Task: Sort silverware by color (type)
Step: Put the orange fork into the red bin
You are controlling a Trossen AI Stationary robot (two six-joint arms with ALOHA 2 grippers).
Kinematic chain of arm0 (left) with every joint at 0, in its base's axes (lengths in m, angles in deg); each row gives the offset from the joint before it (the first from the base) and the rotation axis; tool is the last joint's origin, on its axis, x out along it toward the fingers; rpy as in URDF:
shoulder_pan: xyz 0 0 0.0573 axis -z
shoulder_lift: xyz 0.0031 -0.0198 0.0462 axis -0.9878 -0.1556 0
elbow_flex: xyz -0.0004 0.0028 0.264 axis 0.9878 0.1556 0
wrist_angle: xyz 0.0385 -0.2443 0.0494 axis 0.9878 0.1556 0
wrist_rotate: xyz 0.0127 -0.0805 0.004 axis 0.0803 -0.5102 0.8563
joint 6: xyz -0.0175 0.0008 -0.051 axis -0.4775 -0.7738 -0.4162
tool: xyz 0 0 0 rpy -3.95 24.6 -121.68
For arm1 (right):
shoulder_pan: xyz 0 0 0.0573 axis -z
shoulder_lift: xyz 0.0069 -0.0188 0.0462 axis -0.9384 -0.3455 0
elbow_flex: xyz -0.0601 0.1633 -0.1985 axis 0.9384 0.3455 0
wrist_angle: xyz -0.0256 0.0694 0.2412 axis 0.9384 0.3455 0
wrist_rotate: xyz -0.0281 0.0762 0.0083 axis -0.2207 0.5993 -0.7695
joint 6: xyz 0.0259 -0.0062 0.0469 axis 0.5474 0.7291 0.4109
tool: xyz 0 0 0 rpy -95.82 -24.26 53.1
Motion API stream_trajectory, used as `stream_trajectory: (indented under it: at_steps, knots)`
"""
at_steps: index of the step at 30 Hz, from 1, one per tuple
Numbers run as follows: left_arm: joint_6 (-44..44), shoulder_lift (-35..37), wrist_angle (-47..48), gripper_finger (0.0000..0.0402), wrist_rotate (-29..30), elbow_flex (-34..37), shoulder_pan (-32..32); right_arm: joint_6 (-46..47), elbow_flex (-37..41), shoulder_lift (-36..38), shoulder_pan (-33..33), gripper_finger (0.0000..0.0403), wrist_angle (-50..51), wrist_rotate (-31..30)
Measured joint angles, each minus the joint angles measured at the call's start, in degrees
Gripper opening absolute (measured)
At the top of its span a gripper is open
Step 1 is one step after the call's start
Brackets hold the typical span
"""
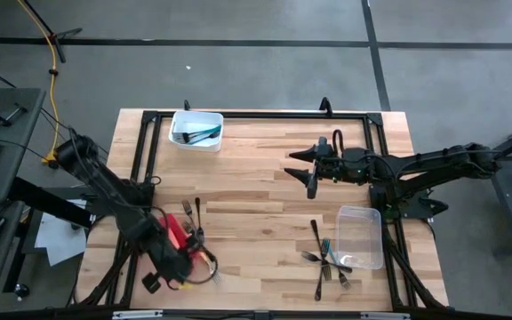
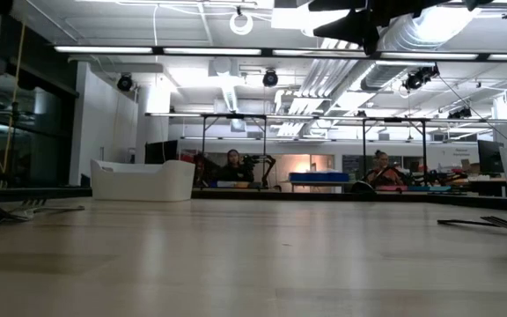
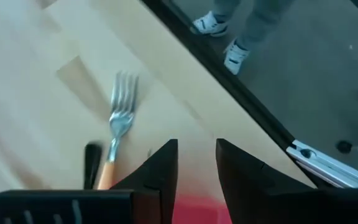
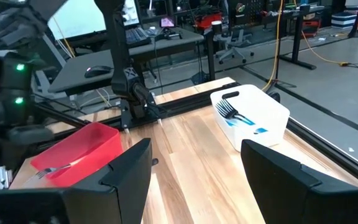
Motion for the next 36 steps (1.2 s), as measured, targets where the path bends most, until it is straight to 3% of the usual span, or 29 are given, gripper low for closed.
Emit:
stream_trajectory:
  at_steps: [8,17,29,36]
  knots:
    - [-0.86,-8.52,-0.34,0.0008,-0.94,-2.34,0.82,-0.01,0.0,-0.02,0.0,0.0232,2.51,0.0]
    - [-2.92,-15.75,0.33,0.0001,-0.36,-2.33,0.46,0.28,0.0,-0.02,0.0,0.0232,2.82,0.02]
    - [-4.37,-11.69,3.79,0.0,12.23,-2.47,-2.76,0.41,0.0,-0.02,0.0,0.0232,2.82,0.02]
    - [-4.38,-11.59,7.08,0.0,15.58,-2.44,-4.74,1.48,0.0,-0.02,0.0,0.0232,2.8,0.0]
